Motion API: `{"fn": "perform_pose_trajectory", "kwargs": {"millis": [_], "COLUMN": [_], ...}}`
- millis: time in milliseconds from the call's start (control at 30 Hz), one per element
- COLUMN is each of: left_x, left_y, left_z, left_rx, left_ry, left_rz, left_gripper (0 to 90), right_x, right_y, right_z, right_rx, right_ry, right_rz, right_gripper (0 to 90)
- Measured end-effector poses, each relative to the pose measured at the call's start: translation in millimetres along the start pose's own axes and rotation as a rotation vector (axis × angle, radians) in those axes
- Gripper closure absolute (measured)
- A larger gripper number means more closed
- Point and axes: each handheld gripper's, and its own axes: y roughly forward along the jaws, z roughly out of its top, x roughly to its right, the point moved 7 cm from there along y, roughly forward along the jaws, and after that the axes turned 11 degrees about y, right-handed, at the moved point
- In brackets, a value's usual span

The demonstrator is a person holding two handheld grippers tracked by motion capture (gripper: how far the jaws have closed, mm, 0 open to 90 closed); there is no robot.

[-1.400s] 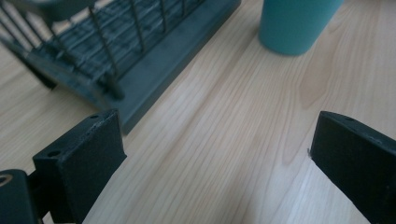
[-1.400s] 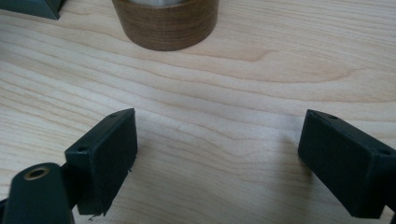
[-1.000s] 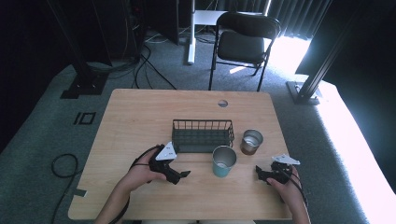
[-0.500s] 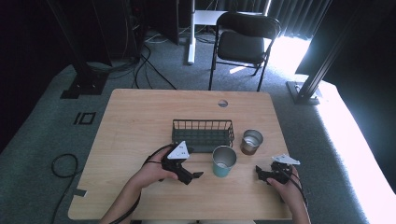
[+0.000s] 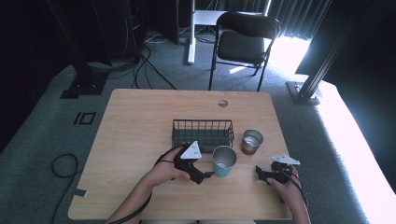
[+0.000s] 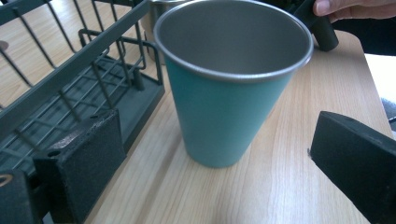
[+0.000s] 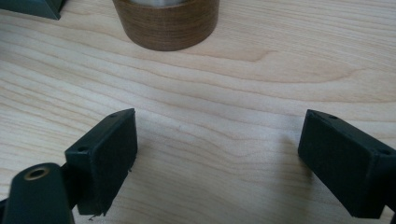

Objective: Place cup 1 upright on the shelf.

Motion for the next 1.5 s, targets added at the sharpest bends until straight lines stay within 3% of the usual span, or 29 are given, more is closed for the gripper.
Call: {"fn": "perform_pose_trajectory", "kwargs": {"millis": [567,1267,1500], "left_x": [2.4,4.6,5.5], "left_y": [30.4,53.7,56.0], "left_z": [12.9,26.0,28.7], "left_rx": [0.019,0.059,0.059], "left_ry": [0.01,0.021,0.014], "left_rz": [-0.023,-0.043,-0.036], "left_gripper": [3.4,3.4,11.1], "right_x": [0.0,0.0,0.0], "right_y": [0.0,0.0,0.0], "right_z": [0.0,0.0,0.1], "right_rx": [0.0,0.0,-0.001], "right_ry": [0.001,0.0,0.0], "right_rz": [0.0,0.0,0.0], "right_gripper": [11.5,11.5,11.5]}}
